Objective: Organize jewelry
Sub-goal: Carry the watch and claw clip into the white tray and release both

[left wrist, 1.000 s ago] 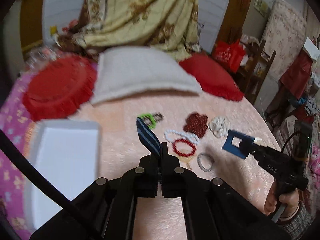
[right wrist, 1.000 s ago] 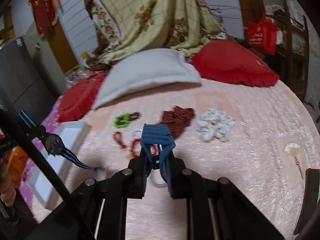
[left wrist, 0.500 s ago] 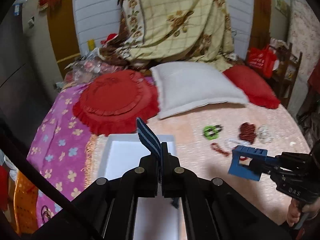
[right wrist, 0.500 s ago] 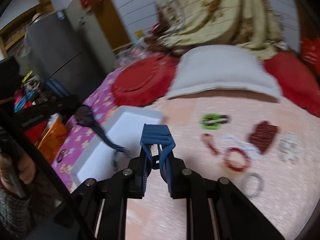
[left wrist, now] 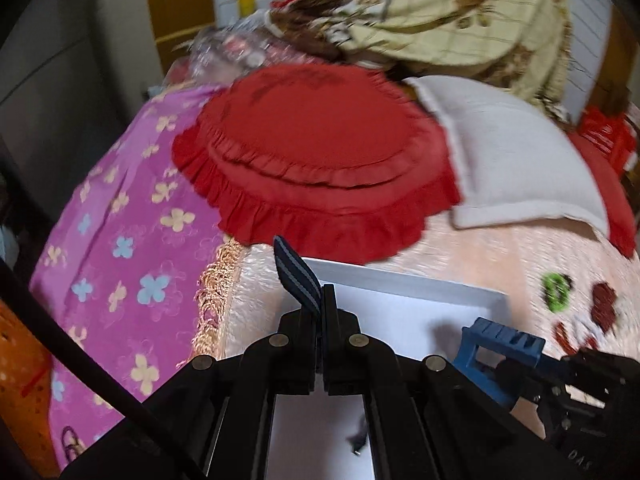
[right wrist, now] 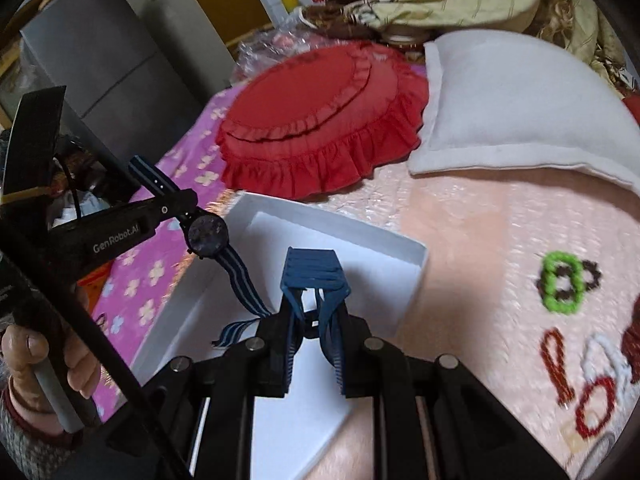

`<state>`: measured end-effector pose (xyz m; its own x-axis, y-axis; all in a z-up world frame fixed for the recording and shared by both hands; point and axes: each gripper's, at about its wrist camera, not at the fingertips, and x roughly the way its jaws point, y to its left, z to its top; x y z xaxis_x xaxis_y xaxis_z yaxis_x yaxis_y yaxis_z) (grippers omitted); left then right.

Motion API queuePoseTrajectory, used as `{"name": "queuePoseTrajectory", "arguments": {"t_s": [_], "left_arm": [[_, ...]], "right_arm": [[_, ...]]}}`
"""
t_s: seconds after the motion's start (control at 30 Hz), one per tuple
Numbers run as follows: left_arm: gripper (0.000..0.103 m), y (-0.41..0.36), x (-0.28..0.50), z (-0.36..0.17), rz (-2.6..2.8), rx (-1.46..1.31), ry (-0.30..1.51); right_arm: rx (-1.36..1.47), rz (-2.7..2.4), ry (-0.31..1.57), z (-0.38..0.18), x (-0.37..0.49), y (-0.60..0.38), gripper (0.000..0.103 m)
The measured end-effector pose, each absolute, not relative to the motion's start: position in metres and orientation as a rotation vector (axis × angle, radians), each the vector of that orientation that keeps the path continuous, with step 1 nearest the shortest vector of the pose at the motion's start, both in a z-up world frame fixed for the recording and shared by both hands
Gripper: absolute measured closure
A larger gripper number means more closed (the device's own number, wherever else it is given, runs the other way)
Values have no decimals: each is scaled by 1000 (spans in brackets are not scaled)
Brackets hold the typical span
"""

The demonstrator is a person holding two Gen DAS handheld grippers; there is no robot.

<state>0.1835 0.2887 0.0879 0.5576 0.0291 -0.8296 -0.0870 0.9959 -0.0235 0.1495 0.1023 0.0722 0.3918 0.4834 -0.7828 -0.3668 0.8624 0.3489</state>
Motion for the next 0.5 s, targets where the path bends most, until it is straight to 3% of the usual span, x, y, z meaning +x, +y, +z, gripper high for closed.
{"name": "queuePoseTrajectory", "arguments": {"t_s": [0.23, 0.3, 0.37, 0.4, 0.43, 0.5], "left_arm": [[103, 284, 200, 63, 44, -64, 973], [98, 284, 201, 62, 20, -86, 984], [93, 286, 199, 66, -18, -140, 989], [91, 288, 198, 68, -34, -164, 983], [90, 289, 195, 70, -43, -184, 977], [88, 293, 189, 78, -53, -224, 967]], "right_arm": [[103, 519, 1041, 49, 173, 111, 87], [85, 501, 1037, 48, 174, 110, 80], [64, 484, 1037, 47, 174, 108, 47], [61, 478, 1035, 48, 175, 107, 39], [60, 468, 1026, 50, 174, 105, 32], [66, 459, 1006, 56, 173, 101, 32]]}}
